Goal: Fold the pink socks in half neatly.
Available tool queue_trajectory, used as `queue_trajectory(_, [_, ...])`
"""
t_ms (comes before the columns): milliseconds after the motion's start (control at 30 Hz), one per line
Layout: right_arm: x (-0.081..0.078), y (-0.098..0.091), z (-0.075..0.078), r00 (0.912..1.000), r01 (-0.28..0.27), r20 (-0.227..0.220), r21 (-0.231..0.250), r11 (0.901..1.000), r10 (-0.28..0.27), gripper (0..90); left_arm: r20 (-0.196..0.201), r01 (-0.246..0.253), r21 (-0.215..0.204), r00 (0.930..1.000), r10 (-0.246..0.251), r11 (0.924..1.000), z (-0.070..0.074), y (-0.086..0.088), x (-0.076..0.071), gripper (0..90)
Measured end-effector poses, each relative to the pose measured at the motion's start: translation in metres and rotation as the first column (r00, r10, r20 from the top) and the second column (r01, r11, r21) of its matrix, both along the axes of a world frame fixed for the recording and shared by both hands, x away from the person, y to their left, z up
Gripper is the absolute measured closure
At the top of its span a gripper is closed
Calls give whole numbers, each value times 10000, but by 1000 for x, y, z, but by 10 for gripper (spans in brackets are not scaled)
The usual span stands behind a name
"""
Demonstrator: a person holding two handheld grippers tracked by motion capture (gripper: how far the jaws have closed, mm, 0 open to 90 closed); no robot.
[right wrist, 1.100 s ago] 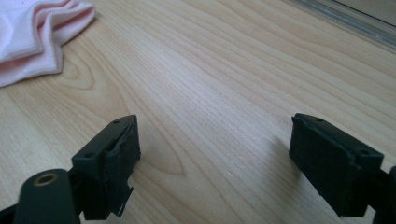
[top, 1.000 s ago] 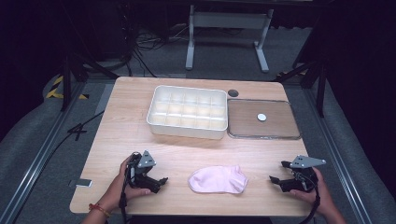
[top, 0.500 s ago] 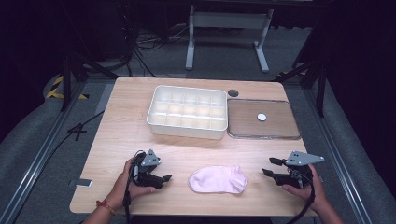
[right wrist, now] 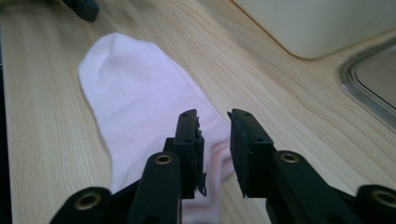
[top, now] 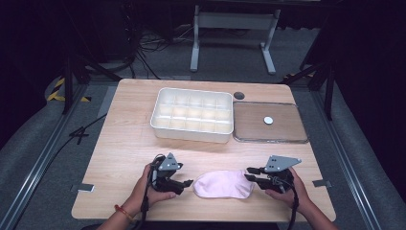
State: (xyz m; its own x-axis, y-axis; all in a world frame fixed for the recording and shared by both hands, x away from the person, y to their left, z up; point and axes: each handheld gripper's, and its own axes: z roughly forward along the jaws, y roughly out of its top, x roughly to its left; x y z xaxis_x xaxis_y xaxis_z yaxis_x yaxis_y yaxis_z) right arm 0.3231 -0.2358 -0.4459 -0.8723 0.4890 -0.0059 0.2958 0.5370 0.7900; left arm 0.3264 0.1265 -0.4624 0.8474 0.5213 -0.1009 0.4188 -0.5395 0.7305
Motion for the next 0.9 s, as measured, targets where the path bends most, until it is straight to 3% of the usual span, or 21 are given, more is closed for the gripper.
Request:
queue_trajectory(267, [-1,34,-6,9969,-785,-1,-15,9969,785,859,-38,426,117,9991,-426,9990,-3,-28,-1,308])
queue_trajectory(400, [-2,49,-18,9945,-1043,-138,-346,9939,1038,881,3,485,564,9988,-486,9972,-8,-38,-1,310])
queue_trajectory(500, [-2,53,-27,9941,-1072,-248,-558,9927,1060,882,-5,489,899,9988,-491,9947,-14,-43,-2,309])
queue_trajectory(800, [-6,57,-33,9937,-1117,-188,-674,9915,1107,889,-15,284,1137,9996,-284,9931,-14,-44,-2,302])
queue_trajectory(900, [-8,59,-32,9930,-1174,-7,-873,9892,1178,891,-11,600,1072,9982,-602,9924,-13,-43,-2,418])
